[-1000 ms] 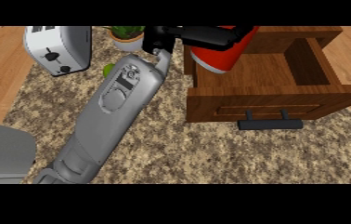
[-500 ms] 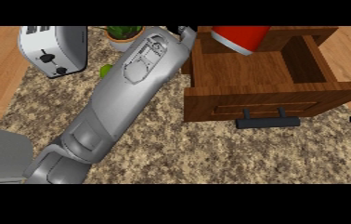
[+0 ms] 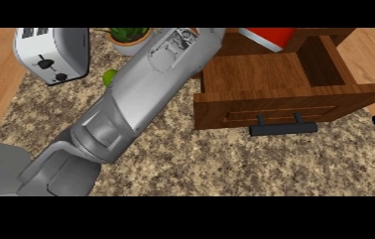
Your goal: Pick up the can, place it into the drawer and close the drawer
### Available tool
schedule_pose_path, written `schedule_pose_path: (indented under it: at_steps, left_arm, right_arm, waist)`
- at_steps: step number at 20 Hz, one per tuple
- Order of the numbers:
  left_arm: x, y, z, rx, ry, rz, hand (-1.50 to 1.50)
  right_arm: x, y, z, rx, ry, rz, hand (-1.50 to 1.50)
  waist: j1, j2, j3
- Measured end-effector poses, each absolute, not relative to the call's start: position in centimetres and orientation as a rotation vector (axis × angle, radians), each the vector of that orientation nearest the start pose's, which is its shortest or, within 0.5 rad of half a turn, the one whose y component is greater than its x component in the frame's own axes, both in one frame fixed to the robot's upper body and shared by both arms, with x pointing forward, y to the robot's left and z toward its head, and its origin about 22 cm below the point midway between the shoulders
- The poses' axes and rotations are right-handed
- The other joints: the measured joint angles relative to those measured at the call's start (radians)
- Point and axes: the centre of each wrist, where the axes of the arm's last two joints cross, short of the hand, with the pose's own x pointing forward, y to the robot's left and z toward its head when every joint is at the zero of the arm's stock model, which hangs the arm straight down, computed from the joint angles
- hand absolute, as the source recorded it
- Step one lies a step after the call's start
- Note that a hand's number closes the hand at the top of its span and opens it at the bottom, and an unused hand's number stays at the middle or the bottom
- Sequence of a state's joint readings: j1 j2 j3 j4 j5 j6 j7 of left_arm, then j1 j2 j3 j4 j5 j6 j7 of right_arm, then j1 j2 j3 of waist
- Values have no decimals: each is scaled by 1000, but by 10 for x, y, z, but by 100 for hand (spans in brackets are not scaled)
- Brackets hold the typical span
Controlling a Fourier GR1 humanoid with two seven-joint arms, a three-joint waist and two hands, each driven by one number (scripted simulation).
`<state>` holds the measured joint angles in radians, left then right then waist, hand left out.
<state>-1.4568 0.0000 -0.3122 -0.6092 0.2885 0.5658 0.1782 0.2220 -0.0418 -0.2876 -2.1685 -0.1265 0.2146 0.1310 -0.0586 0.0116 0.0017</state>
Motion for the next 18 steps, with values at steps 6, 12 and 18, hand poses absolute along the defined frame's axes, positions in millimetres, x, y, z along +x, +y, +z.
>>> schedule_pose_path:
  at_steps: [6, 12, 18]
  left_arm:
    - [422, -22, 236, 85, -1750, -247, 150]
    - [424, -20, 218, 135, -1757, -249, 150]
    - [426, -17, 198, 203, -1776, -262, 150]
  right_arm:
    - [161, -301, 105, -161, -1846, -5, -150]
    - [170, -297, 106, -153, -1854, 1, -150]
    - [178, -294, 106, -148, -1865, 8, -150]
  waist:
    - [-12, 4, 1]
    - [-27, 7, 1]
    - [-45, 13, 1]
